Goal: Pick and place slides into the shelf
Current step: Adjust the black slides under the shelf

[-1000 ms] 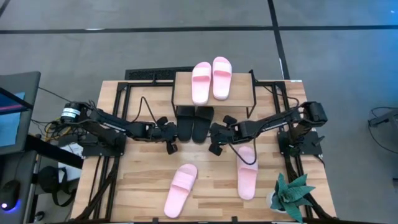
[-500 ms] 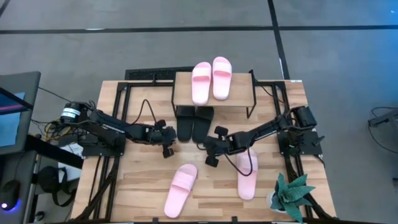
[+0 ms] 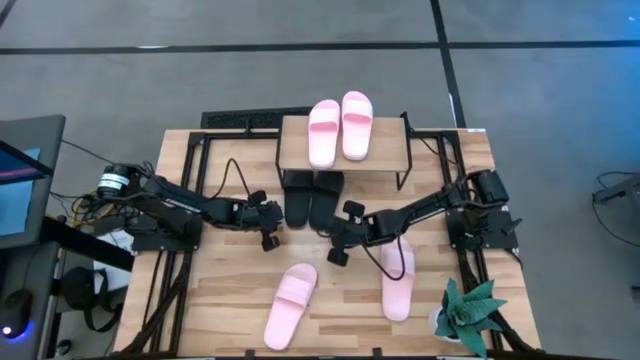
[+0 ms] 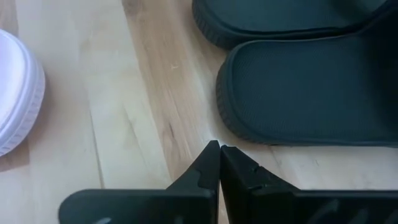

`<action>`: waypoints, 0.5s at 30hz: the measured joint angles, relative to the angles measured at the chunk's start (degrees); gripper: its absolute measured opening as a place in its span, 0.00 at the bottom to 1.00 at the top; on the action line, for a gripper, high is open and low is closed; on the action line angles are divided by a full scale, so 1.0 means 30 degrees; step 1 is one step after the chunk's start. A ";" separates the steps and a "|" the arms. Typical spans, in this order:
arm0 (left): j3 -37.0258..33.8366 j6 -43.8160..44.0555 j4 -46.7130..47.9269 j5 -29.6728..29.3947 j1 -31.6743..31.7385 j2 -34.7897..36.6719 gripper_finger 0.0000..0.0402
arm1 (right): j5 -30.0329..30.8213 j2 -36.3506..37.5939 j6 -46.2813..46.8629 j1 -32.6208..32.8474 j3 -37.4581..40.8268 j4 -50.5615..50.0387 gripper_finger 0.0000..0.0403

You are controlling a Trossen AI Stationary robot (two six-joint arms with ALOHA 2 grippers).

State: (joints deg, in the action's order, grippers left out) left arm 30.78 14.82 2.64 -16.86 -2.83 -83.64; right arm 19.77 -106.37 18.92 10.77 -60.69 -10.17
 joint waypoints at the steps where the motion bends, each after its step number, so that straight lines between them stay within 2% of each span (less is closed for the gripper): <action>1: -0.0196 0.0216 -0.0148 0.0030 0.0000 0.0000 0.12 | 0.0006 0.0000 0.0013 -0.0048 0.0000 0.0000 0.00; 15: -0.0444 0.0429 -0.0987 -0.0105 0.0001 0.0000 0.12 | -0.0022 -0.0219 0.0237 -0.0295 0.0004 -0.0098 0.00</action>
State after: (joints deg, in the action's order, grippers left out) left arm 29.45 16.11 -0.32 -17.17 -2.83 -83.64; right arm 19.70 -107.02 19.63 9.88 -60.67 -10.47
